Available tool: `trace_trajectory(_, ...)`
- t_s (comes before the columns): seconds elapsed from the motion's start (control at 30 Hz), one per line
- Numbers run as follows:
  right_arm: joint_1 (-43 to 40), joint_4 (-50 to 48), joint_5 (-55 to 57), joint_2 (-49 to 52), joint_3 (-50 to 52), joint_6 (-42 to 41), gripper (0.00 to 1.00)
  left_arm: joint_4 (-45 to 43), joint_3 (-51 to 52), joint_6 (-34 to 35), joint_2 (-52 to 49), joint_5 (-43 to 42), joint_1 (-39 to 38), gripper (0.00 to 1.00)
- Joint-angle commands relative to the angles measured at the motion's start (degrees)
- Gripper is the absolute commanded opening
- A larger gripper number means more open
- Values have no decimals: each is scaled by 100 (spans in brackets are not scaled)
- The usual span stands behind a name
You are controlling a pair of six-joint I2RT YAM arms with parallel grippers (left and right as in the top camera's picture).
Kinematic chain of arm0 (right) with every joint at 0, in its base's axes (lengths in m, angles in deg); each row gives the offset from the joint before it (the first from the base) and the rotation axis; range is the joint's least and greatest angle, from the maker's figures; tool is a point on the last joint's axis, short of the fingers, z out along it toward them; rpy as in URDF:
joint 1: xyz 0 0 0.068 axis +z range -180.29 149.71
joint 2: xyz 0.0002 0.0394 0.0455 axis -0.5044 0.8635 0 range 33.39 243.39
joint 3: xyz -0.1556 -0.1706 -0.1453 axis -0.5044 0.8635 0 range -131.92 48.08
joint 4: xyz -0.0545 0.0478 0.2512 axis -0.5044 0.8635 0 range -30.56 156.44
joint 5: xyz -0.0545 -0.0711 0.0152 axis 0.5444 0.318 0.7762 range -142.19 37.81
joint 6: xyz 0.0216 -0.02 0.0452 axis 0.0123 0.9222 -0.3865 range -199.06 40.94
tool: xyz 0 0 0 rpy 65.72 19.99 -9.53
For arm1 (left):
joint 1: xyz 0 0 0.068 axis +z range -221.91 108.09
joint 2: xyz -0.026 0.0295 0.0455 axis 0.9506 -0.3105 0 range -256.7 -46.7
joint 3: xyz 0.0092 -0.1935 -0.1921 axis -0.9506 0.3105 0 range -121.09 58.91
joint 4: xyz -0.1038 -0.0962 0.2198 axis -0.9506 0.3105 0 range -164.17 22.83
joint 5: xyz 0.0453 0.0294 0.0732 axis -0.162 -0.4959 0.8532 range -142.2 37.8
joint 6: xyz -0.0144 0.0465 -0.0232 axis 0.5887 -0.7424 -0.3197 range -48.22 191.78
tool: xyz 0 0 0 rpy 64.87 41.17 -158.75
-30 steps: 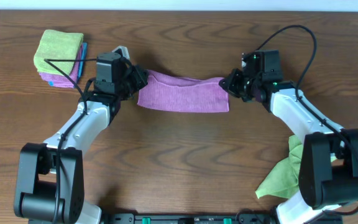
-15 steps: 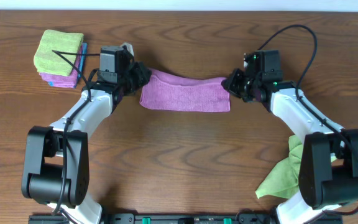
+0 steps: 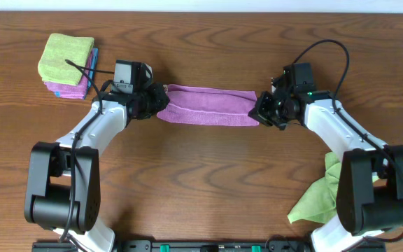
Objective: Fold the cloth
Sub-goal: 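Lower the folded edge with both grippers and press the strip flat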
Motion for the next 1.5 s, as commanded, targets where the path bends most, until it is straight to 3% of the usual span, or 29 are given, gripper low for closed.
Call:
trace_trajectory(0.0,-42,31,96,59,-76,149,7,50,-85,-131,-59,20,46,63)
trace_trajectory(0.03,-44,28,98,59,-76,208,38,120,-87,-170,-57,26,48,96)
trace_trajectory(0.07,-50,26,94,59,-79,247,67,177,-90,-234,-57,20,52,96)
trace_trajectory(0.17,-107,22,96,17,-90,348,71,452,-92,-463,-15,17,107,96)
trace_trajectory(0.23,-186,0,96,-68,-144,350,69,608,-96,-597,111,-2,142,96)
trace_trajectory(0.27,-208,-22,96,-109,-177,369,56,649,-101,-684,195,0,149,100)
trace_trajectory(0.3,-236,-42,96,-173,-232,431,25,669,-105,-793,315,2,149,92)
trace_trajectory(0.33,-243,-61,129,-245,-297,511,2,669,-111,-883,459,2,146,79)
trace_trajectory(0.37,-232,-127,177,-341,-361,660,2,658,-118,-953,614,26,144,50)
trace_trajectory(0.43,-98,-317,461,-507,-415,852,2,551,-127,-986,927,343,83,9)
trace_trajectory(0.47,-11,-374,697,-533,-415,872,1,509,-127,-986,1003,555,44,6)
trace_trajectory(0.67,654,-457,1908,-48,-413,925,2,308,-127,-907,474,1207,-319,6)
trace_trajectory(1.13,835,-800,2258,1049,-413,901,2,-533,-127,-614,-833,1180,-568,6)
trace_trajectory(1.47,859,267,2083,1200,-413,905,1,752,-127,-505,-852,1156,-721,6)
